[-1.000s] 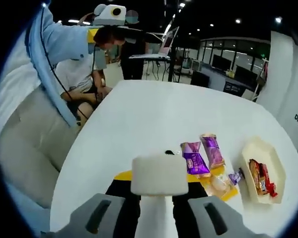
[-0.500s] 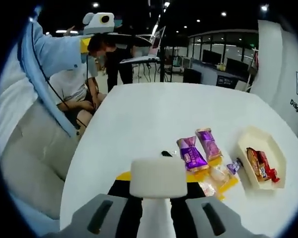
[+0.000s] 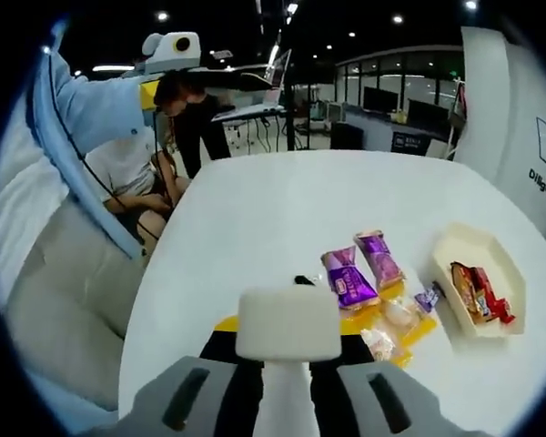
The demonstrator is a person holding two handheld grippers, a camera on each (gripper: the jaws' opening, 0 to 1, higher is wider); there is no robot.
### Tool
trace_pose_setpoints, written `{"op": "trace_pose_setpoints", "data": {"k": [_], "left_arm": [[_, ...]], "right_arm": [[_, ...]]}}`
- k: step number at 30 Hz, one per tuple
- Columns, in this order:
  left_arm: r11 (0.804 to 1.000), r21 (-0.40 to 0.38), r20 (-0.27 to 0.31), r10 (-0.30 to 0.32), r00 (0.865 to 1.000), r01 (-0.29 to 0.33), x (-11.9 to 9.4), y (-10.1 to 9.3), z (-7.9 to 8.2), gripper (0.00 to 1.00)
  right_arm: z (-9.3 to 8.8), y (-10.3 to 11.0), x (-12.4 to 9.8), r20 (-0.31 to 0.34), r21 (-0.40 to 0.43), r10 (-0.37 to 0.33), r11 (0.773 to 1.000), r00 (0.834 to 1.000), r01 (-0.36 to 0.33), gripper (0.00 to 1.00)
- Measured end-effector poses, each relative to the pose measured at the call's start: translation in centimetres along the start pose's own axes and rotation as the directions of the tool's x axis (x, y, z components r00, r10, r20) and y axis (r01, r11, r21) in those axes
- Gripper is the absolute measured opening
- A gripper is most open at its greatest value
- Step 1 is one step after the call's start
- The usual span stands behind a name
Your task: Place the target food into the container with the food tongs after gripping and lifting it, then release it inside without dropping or visibly crushing the food.
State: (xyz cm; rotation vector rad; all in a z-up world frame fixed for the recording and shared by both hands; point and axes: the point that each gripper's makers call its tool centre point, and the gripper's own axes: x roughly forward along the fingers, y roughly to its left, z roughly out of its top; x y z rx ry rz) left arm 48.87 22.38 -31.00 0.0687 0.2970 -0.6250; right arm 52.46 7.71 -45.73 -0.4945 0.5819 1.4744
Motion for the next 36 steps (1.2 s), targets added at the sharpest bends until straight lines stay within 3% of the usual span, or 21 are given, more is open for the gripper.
{"op": "trace_pose_setpoints", "data": {"k": [10,18,26,31,36], "left_arm": [[1.000,0.001,0.002,0.000,1.000,0.000,0.2,0.1,0.1,0.96],[1.000,0.004,0.003,-0.006,1.000,0.006,0.3,0.1,0.1,0.96],[1.000,0.006,0.006,-0.009,1.000,0.009,0.5,0.2,0.3,0.96],[1.000,0.003,0.001,-0.005,1.000,0.005,0.3,0.3,0.2,0.96],[1.000,0.001,-0.003,0.003,1.000,-0.003,0.1,0.6,0.0,0.96]], "right_arm": [[0.1,-0.3,-0.3,0.002,0.022,-0.010,1.000,1.000,0.010,0.09],[1.3,-0.2,-1.2,0.038,0.025,-0.019,1.000,0.999,0.018,0.09],[4.6,-5.7,-3.7,0.131,0.081,-0.150,0.987,0.980,0.140,0.10],[6.4,-10.5,-5.9,0.175,0.127,-0.257,0.963,0.950,0.237,0.10],[7.5,-13.8,-7.3,0.184,0.141,-0.316,0.946,0.931,0.293,0.10]]}}
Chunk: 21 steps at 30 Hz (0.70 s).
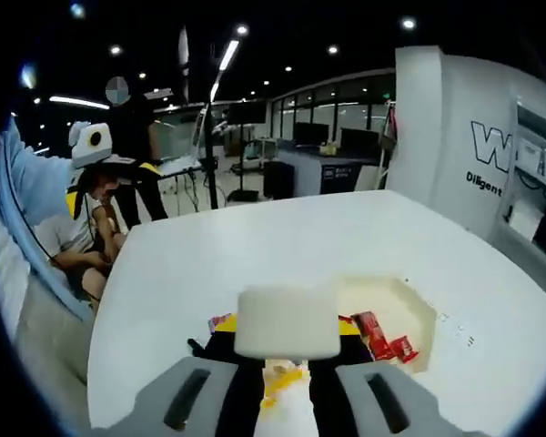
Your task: Place the target food into the container with the food tongs after gripping and lifting it, then release it inside without dropping or visibly crushing the food.
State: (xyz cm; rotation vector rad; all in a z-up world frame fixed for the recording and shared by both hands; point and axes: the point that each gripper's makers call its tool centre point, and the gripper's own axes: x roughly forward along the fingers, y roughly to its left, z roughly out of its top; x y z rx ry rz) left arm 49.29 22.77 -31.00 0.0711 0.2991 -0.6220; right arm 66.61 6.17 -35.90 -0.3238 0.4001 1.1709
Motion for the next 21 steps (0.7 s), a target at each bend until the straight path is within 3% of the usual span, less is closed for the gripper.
{"op": "trace_pose_setpoints", "data": {"k": [10,16,21], "left_arm": [[1.000,-0.008,-0.005,0.019,1.000,-0.019,-0.4,0.8,-0.2,0.96],[1.000,-0.011,-0.008,0.027,1.000,-0.027,-0.5,1.3,-0.2,0.96],[1.000,-0.013,-0.008,0.026,1.000,-0.026,-0.6,1.3,-0.3,0.95]], "right_arm": [[1.8,-4.0,0.4,0.016,0.006,-0.079,0.997,0.997,0.079,0.10],[1.7,-6.1,1.0,0.020,0.004,-0.129,0.992,0.991,0.129,0.13],[1.2,-6.3,1.2,0.010,0.006,-0.129,0.992,0.992,0.129,0.14]]}}
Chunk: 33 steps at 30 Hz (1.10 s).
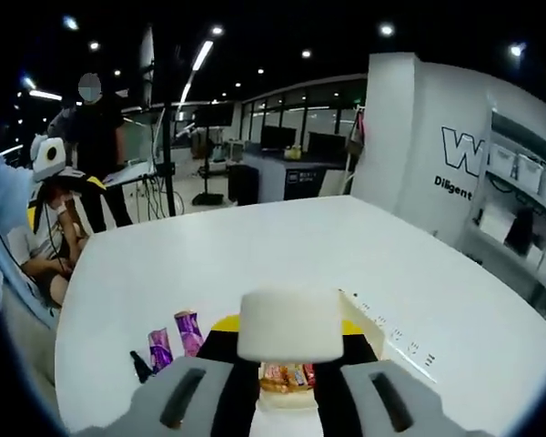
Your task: Place the target food into the container with the food tongs after gripping and lifting it, then release it inside without dropping or visibly crushing the food.
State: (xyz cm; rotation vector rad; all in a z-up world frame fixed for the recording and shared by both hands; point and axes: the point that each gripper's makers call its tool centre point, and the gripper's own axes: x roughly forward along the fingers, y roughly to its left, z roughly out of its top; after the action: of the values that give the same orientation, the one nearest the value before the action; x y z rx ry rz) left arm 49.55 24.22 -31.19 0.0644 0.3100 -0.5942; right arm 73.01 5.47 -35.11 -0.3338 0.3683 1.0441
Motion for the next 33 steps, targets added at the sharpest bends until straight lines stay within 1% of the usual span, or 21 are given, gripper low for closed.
{"op": "trace_pose_setpoints", "data": {"k": [2,6,7,13,20,22,25,27,33], "left_arm": [[1.000,0.000,0.000,0.002,1.000,-0.002,0.0,0.1,0.0,0.96],[1.000,0.001,0.003,-0.001,1.000,0.001,0.0,0.0,0.1,0.96],[1.000,0.001,0.004,-0.002,1.000,0.002,0.0,-0.1,0.1,0.96],[1.000,0.003,0.006,-0.011,1.000,0.011,0.3,-0.4,0.2,0.96],[1.000,0.005,0.012,-0.020,1.000,0.020,0.4,-1.0,0.4,0.95],[1.000,0.007,0.012,-0.022,1.000,0.022,0.4,-1.2,0.4,0.95],[1.000,0.008,0.010,-0.026,1.000,0.026,0.4,-1.5,0.3,0.95],[1.000,0.010,0.012,-0.027,1.000,0.027,0.3,-1.7,0.5,0.95],[1.000,0.012,0.013,-0.028,1.000,0.028,0.1,-2.0,0.4,0.95]], "right_arm": [[-0.2,0.1,0.0,-0.011,-0.007,0.004,1.000,1.000,-0.004,0.14],[-0.3,0.5,-0.1,-0.013,-0.011,0.010,1.000,1.000,-0.010,0.14],[-0.4,1.0,-0.3,-0.015,-0.013,0.021,1.000,1.000,-0.021,0.14],[-0.6,2.4,-0.7,-0.010,-0.010,0.046,0.999,0.999,-0.047,0.15],[-1.8,6.0,-1.2,-0.020,-0.015,0.096,0.995,0.995,-0.096,0.15],[-2.4,7.1,-1.3,-0.027,-0.011,0.110,0.994,0.994,-0.111,0.15],[-2.9,7.6,-1.4,-0.035,-0.009,0.118,0.993,0.992,-0.119,0.15],[-3.4,8.3,-1.7,-0.039,-0.004,0.128,0.992,0.991,-0.128,0.15],[-3.8,9.7,-2.0,-0.044,-0.002,0.151,0.988,0.988,-0.151,0.16]]}}
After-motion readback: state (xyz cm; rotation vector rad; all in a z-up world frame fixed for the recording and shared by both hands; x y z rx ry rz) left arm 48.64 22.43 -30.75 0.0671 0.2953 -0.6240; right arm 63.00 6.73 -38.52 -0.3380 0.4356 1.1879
